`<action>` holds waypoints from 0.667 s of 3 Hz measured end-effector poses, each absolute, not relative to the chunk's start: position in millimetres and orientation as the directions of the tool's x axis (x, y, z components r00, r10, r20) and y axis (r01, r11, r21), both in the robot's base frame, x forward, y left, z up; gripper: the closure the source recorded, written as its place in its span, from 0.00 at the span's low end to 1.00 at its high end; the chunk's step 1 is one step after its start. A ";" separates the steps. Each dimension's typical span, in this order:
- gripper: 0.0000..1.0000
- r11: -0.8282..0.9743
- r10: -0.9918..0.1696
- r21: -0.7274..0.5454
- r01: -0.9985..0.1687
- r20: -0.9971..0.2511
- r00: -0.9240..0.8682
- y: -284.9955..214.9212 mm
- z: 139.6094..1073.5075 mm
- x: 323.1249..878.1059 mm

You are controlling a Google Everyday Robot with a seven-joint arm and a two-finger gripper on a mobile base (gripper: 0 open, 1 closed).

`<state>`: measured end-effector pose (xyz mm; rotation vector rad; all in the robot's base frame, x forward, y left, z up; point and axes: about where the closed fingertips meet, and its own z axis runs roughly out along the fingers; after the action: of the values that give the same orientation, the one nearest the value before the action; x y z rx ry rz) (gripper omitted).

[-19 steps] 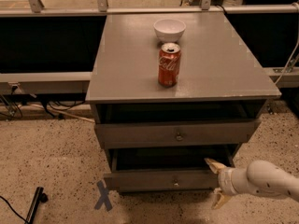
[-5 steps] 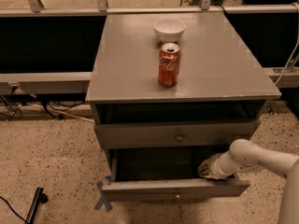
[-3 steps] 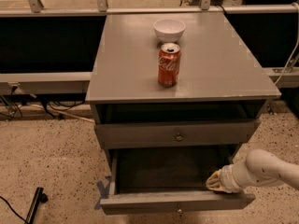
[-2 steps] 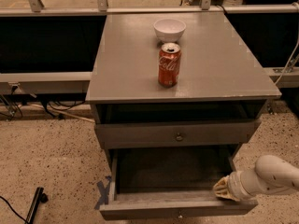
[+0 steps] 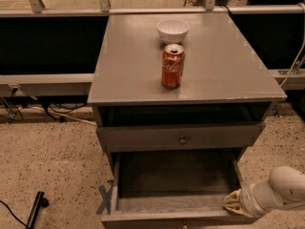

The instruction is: Open middle drawer

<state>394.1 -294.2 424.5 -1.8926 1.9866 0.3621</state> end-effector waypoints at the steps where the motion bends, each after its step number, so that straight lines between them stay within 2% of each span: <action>1: 1.00 0.064 -0.900 -0.069 -0.996 -0.435 -0.028 -294.2 426.7 394.1; 2: 1.00 0.064 -0.900 -0.069 -0.996 -0.435 -0.028 -294.2 426.7 394.1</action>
Offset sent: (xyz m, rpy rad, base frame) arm 0.0422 -0.0235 0.1244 0.1967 -0.4901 -0.0739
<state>394.1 -294.2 426.7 -1.8926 1.9866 0.3620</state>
